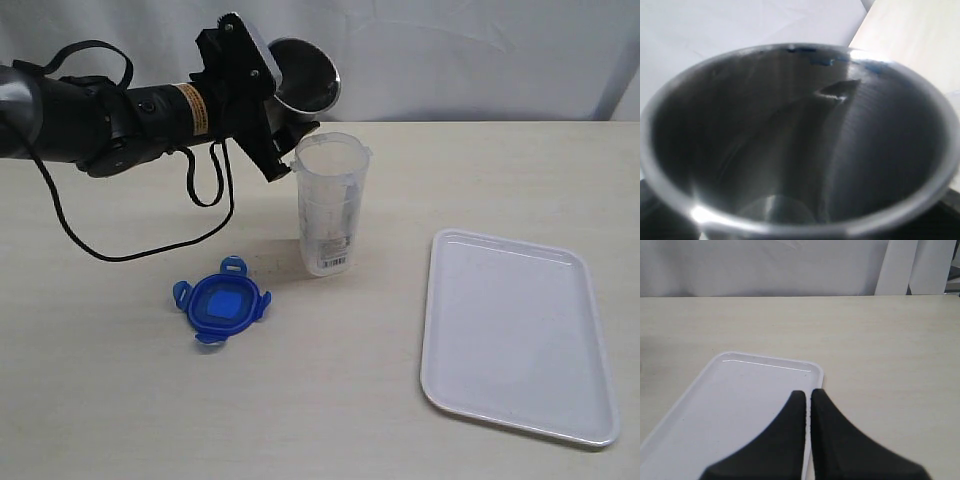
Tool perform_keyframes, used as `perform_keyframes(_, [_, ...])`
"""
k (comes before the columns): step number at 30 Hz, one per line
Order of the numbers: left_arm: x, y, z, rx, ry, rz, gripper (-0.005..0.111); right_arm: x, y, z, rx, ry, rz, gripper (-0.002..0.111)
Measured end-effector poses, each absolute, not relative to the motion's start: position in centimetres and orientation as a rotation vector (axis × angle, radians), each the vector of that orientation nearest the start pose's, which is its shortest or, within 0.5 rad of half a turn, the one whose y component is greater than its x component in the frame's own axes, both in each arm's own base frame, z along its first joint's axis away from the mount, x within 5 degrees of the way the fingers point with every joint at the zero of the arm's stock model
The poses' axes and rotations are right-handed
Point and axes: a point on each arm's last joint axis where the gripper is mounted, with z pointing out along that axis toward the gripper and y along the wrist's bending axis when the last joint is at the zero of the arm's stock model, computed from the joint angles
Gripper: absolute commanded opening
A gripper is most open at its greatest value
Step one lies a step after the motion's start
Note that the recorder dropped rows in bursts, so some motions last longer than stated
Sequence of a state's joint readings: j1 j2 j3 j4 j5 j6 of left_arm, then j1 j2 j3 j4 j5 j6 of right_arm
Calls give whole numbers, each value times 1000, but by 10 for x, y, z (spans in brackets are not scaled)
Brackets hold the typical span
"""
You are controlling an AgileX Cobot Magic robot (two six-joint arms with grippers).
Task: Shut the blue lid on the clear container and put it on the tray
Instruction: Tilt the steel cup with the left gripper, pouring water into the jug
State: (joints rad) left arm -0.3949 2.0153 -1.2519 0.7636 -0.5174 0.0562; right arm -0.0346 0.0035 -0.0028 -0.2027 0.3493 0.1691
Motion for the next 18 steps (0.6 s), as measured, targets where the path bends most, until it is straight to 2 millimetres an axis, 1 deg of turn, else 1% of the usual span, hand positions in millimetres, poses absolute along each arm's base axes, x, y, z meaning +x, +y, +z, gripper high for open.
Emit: perform_keyframes(18, [401, -201, 197, 1299, 1302, 37, 0, 53, -8, 183, 60, 1827, -103, 4])
